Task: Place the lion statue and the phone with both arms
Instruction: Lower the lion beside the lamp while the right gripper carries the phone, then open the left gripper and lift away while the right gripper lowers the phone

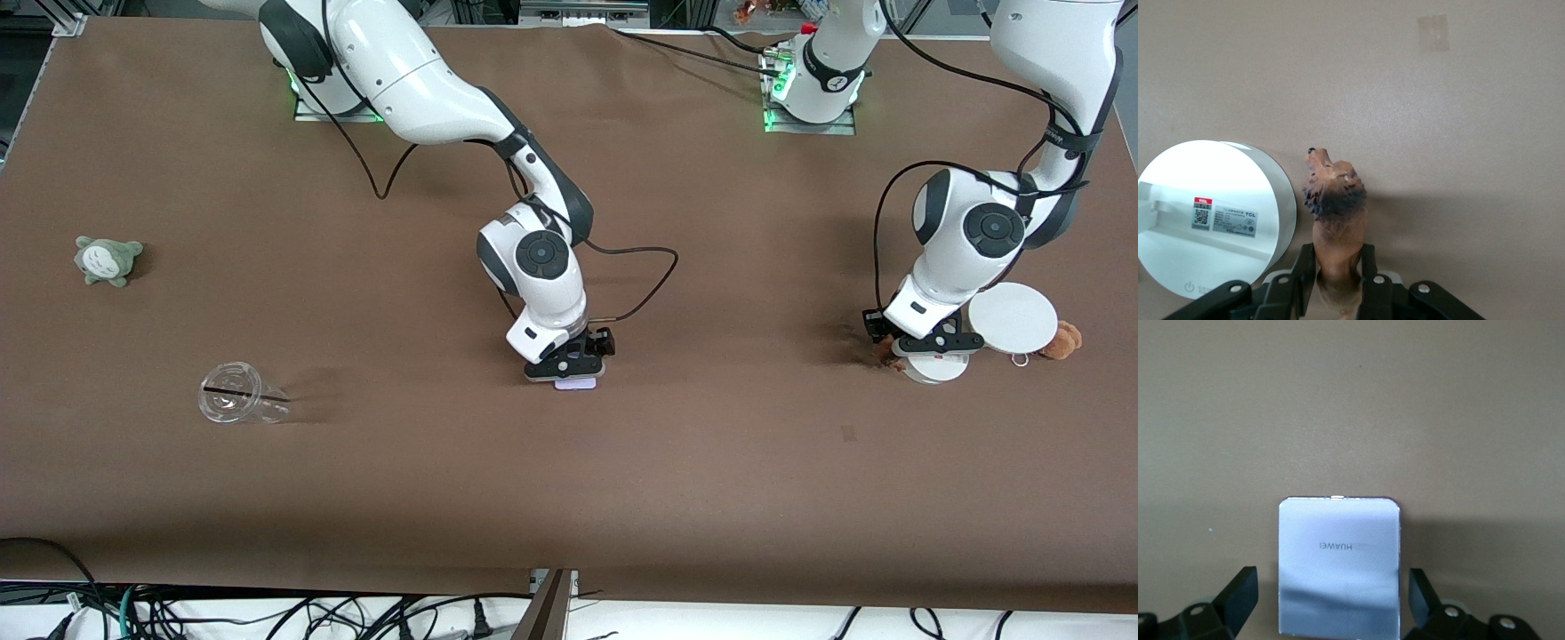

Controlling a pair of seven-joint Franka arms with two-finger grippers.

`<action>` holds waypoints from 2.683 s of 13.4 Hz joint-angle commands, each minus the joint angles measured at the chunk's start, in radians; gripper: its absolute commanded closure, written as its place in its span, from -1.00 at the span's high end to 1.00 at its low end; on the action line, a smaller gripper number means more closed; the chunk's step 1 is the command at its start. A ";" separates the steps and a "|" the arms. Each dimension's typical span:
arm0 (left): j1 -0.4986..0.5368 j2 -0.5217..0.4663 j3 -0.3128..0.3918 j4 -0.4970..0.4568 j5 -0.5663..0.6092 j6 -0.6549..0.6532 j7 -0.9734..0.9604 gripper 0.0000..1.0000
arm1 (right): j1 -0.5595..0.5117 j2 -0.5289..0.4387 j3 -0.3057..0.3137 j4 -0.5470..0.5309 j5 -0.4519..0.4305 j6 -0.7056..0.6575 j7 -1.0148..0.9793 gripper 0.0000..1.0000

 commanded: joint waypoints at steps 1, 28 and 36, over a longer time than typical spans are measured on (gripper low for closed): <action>0.016 -0.009 -0.013 -0.024 0.030 0.037 0.004 -1.00 | 0.006 0.042 0.002 0.042 -0.017 0.024 0.043 1.00; 0.020 -0.110 -0.199 0.377 -0.103 -0.585 -0.023 1.00 | -0.422 -0.233 0.002 -0.322 0.015 -0.080 -0.607 -0.12; 0.031 -0.102 -0.209 0.778 -0.219 -1.010 0.060 1.00 | -0.488 -0.247 0.002 -0.380 0.051 -0.082 -0.625 0.65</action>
